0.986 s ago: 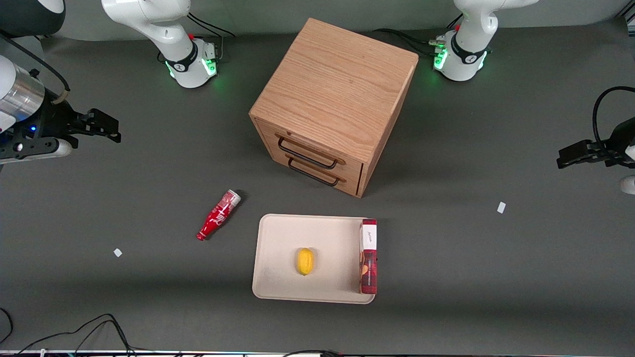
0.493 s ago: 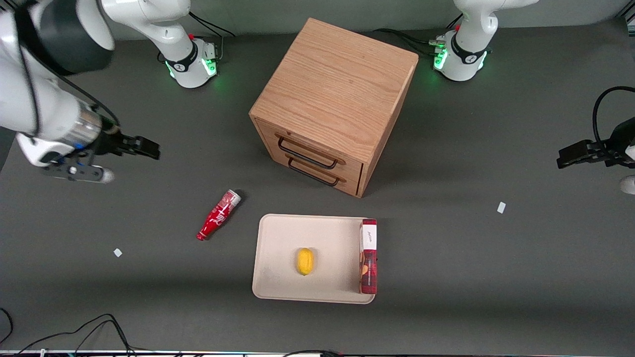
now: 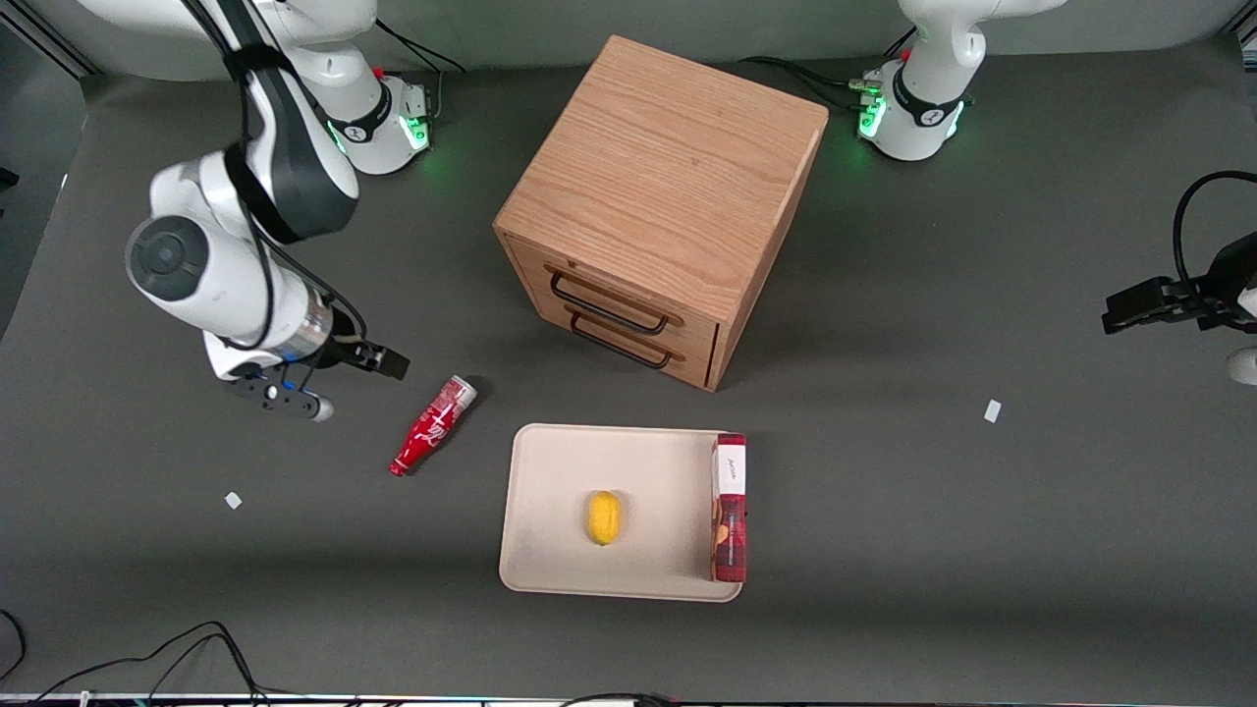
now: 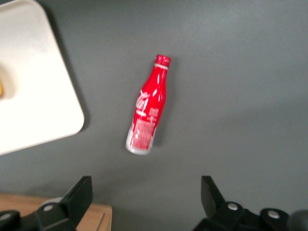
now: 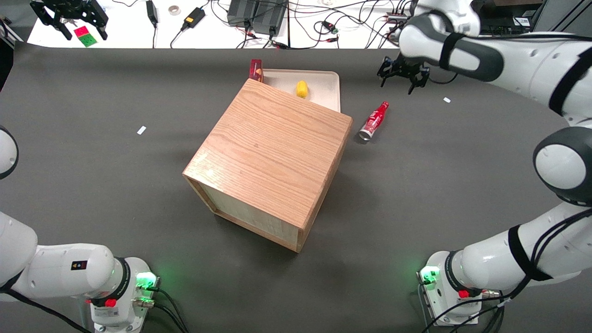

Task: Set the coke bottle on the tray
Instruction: 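Lower the open right gripper over the bottle's body, then close the right gripper on the bottle and lift it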

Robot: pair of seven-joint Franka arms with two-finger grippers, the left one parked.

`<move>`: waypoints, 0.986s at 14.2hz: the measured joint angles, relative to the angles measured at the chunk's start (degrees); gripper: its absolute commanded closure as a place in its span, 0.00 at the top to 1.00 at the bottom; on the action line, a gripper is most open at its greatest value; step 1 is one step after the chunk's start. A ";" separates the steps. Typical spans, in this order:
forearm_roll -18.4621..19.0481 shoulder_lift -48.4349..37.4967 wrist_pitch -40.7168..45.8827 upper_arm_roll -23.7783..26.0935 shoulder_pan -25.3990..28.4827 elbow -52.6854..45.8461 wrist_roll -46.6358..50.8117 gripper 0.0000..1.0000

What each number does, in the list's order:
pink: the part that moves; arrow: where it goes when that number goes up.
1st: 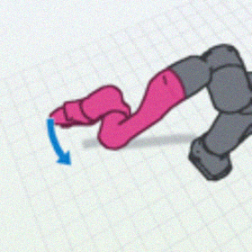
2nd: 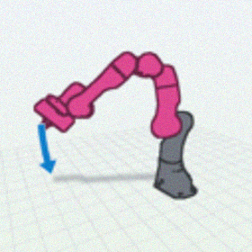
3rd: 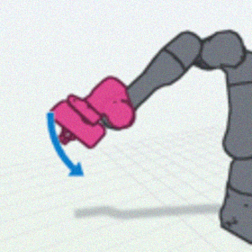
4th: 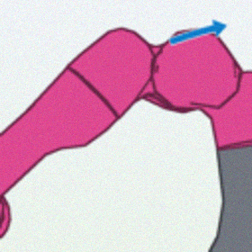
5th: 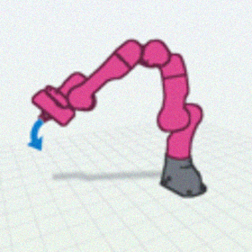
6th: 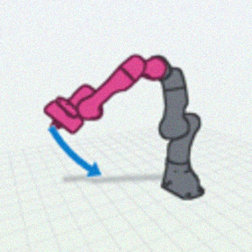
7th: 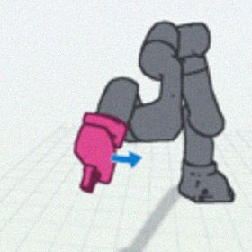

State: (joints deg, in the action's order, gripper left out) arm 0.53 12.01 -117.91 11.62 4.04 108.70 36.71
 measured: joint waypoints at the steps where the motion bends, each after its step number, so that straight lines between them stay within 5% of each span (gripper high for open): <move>1: 1.30 1.47 -3.25 0.09 0.06 1.21 1.81 1.00; 6: 7.16 10.44 -14.67 0.20 0.24 3.44 11.53 1.00; 14: 9.66 17.39 -21.12 0.28 1.75 3.46 18.93 1.00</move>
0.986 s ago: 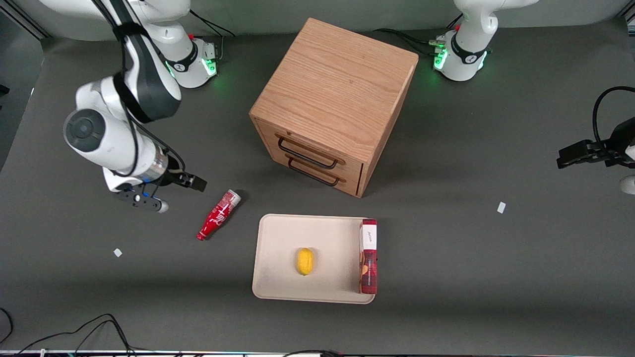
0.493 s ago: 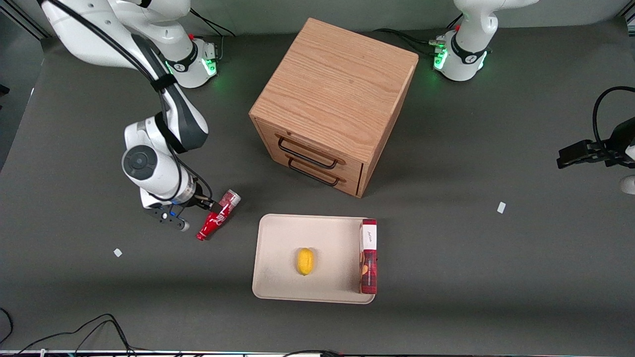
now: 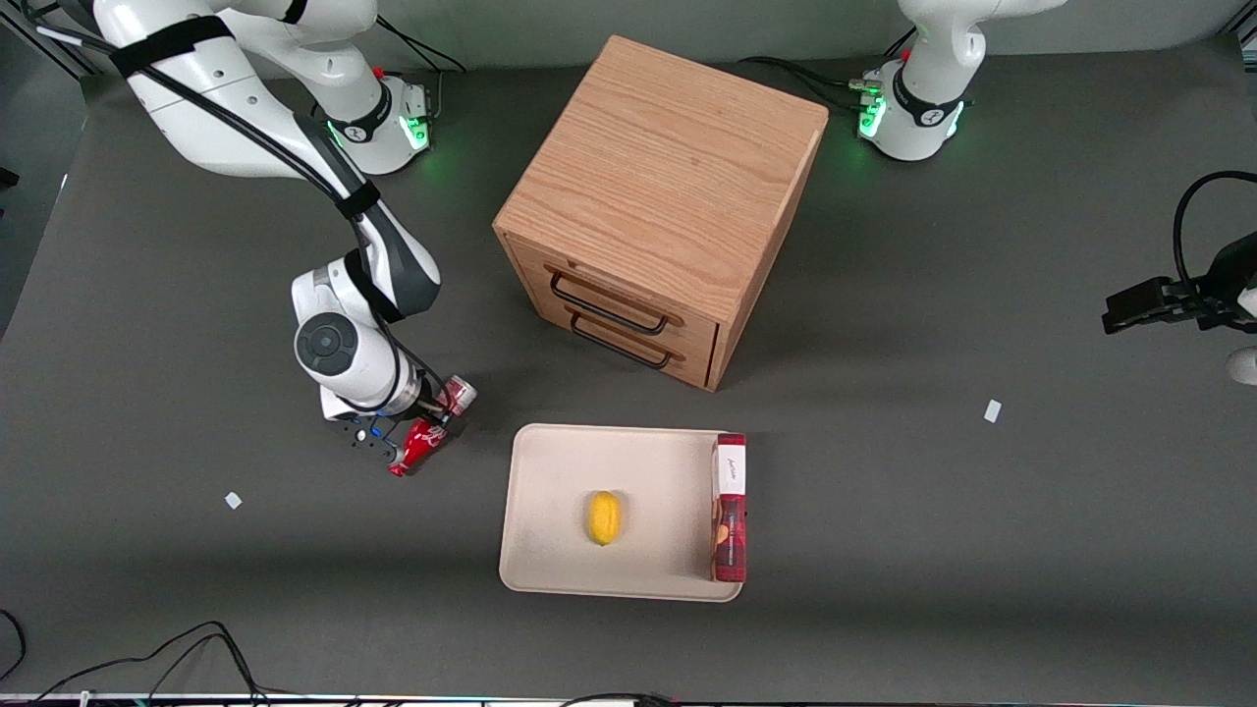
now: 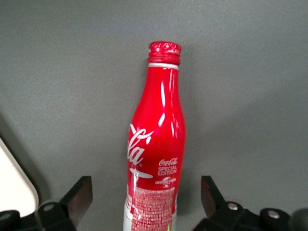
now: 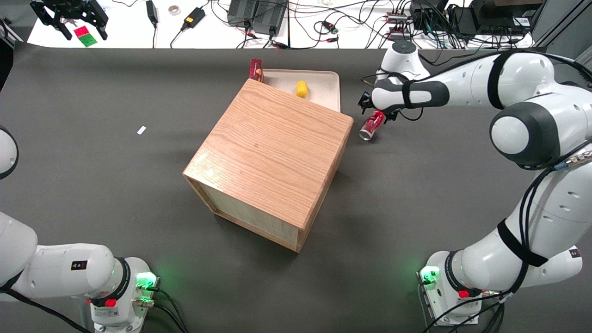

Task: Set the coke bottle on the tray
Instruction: 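Close the right gripper on the bottle and lift it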

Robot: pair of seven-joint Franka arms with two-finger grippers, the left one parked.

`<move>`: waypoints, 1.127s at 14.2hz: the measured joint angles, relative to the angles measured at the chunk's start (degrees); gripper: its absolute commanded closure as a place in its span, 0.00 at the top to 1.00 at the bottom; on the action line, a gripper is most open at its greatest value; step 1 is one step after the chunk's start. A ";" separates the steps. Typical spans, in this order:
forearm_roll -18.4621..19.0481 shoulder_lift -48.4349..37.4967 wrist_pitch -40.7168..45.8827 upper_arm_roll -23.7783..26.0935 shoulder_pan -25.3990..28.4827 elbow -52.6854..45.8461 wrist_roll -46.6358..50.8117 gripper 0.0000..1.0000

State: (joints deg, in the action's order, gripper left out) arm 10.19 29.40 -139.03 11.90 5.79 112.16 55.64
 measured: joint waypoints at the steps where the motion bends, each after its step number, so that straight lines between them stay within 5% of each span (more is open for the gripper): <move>1: 0.44 0.43 -0.37 0.00 0.03 0.00 0.31 1.00; 12: 4.04 4.12 -3.48 -0.18 0.02 0.03 1.97 0.98; 13: 4.07 4.12 -3.52 -0.19 0.01 0.03 1.98 0.85; 14: 4.09 4.12 -3.55 -0.21 0.01 0.03 1.99 0.32; 15: 4.11 4.12 -3.56 -0.21 0.00 0.03 2.00 0.00; 16: 4.11 4.12 -3.57 -0.21 0.00 0.03 2.01 0.00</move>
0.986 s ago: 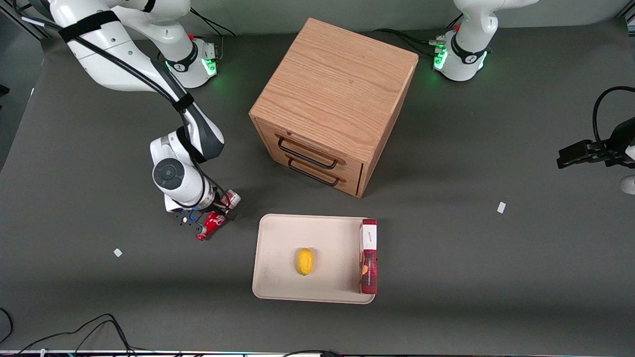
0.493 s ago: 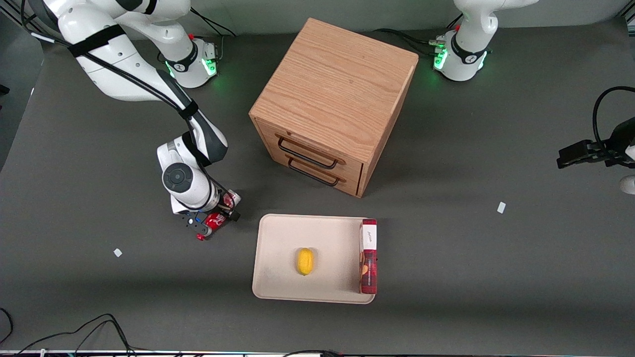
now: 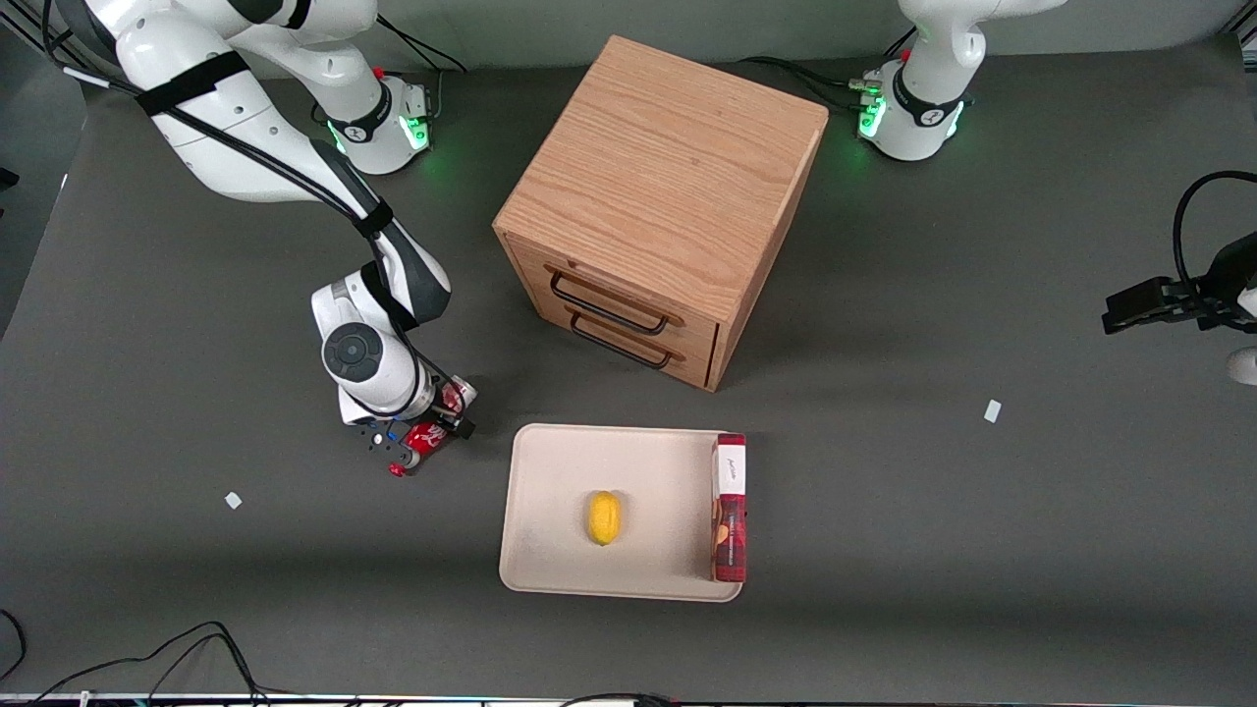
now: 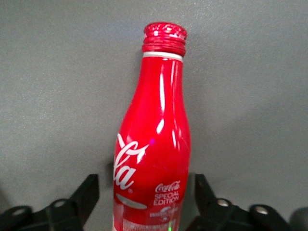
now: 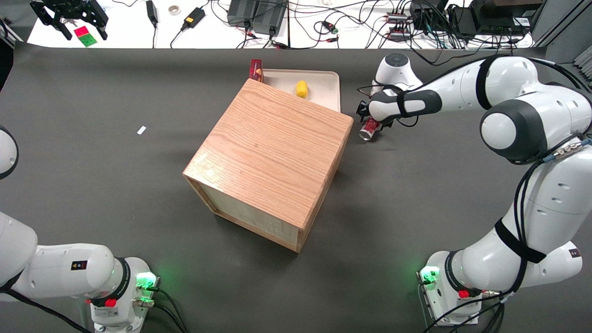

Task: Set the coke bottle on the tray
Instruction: 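Close the right gripper on the bottle and lift it, then carry the held bottle over the white tray beside the lemon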

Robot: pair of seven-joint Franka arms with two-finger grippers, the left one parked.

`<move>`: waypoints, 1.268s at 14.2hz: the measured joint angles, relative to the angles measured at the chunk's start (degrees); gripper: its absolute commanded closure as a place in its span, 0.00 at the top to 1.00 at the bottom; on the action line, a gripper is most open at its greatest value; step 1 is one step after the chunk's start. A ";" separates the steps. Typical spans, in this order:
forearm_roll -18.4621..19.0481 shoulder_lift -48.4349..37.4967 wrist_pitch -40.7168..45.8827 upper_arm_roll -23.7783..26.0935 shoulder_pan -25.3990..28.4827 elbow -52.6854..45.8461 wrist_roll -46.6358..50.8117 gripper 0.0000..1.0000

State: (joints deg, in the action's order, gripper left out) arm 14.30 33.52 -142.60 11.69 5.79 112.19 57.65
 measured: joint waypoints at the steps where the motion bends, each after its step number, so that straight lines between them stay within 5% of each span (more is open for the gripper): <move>1: 0.00 0.00 -0.04 0.00 -0.02 0.00 0.01 0.00; 11: 0.12 -0.70 0.49 -0.06 -0.42 -0.77 0.10 0.00; 15: 0.10 -6.90 10.60 1.02 -1.46 -2.81 0.12 0.00; 18: -0.71 -13.71 23.37 8.26 -7.03 -5.63 -0.59 0.00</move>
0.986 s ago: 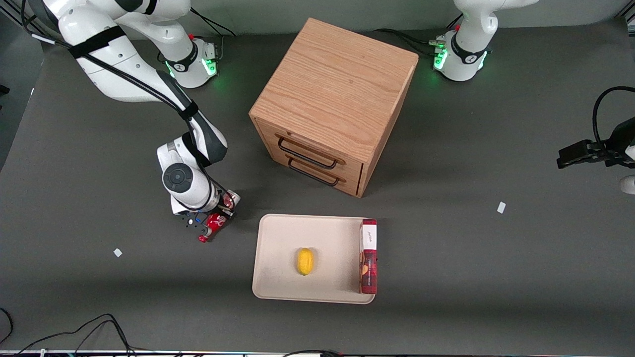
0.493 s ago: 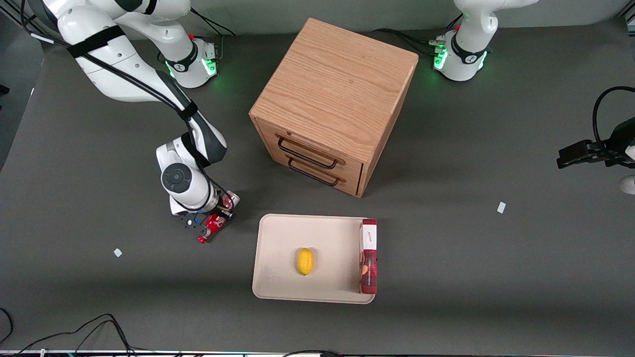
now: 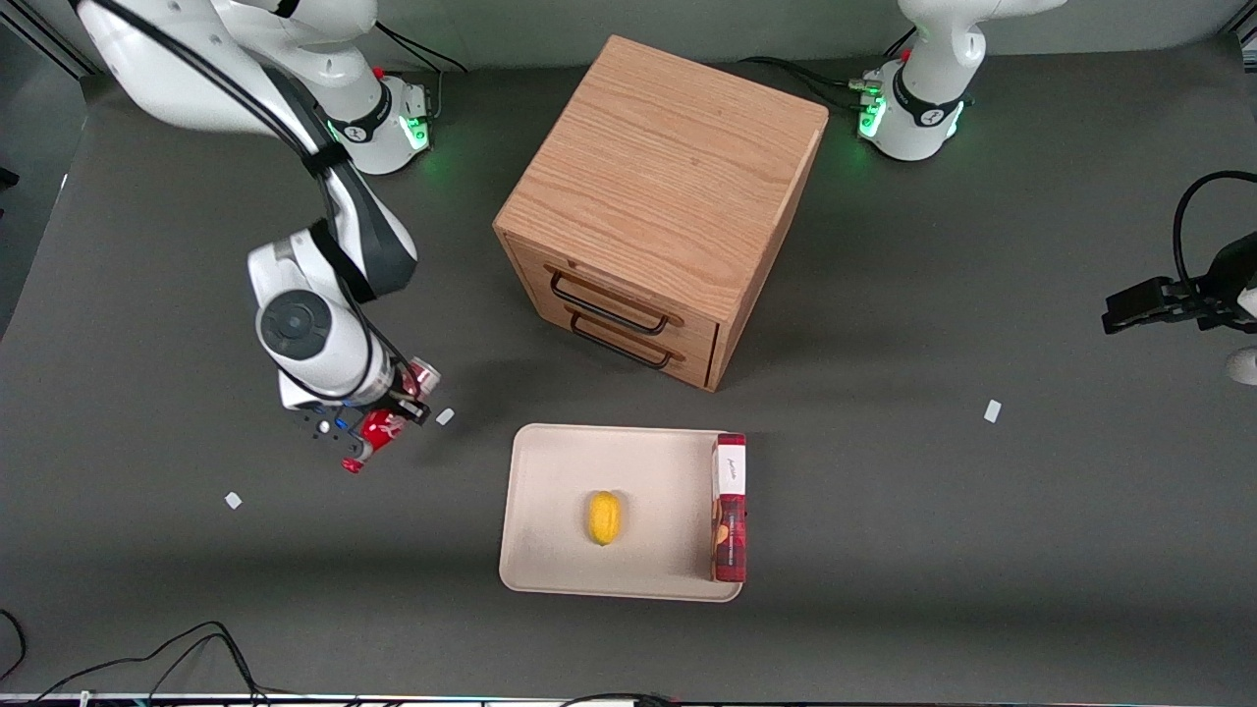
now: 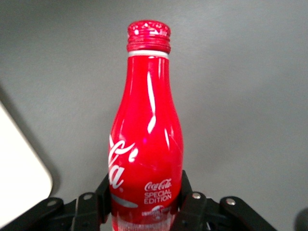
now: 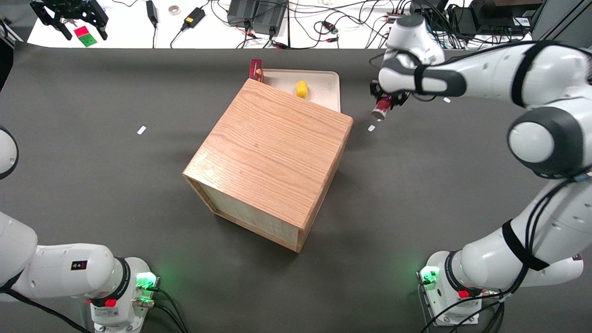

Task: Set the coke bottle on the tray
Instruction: 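Carry the held bottle over the white tray beside the lemon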

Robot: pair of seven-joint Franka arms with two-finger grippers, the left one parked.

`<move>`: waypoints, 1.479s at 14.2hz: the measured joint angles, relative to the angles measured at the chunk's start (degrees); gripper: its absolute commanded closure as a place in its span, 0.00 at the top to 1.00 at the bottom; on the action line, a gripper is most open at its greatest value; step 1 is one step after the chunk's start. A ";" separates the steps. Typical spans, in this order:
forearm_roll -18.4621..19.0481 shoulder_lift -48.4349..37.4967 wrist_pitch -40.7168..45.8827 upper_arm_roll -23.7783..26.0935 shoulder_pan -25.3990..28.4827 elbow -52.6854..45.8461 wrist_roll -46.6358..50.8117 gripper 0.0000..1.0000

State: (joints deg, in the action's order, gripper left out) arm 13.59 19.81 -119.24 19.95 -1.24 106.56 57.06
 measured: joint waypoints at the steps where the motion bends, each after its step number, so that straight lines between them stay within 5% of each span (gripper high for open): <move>1: -0.23 -1.84 4.70 3.48 -2.91 -1.61 -0.91 0.00; 6: -0.69 -4.97 24.57 22.27 -19.82 -14.23 -6.29 0.00; 9: -2.07 -4.99 33.00 26.62 -23.58 -22.21 -8.50 0.00; 16: -3.36 2.46 34.11 26.98 -20.53 -30.58 -10.79 0.00; 21: 5.85 19.31 24.73 23.47 -7.03 -37.66 -11.16 0.00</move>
State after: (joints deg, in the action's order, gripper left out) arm 19.44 39.12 -94.51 43.42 -8.27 68.90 45.90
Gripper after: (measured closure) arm 0.458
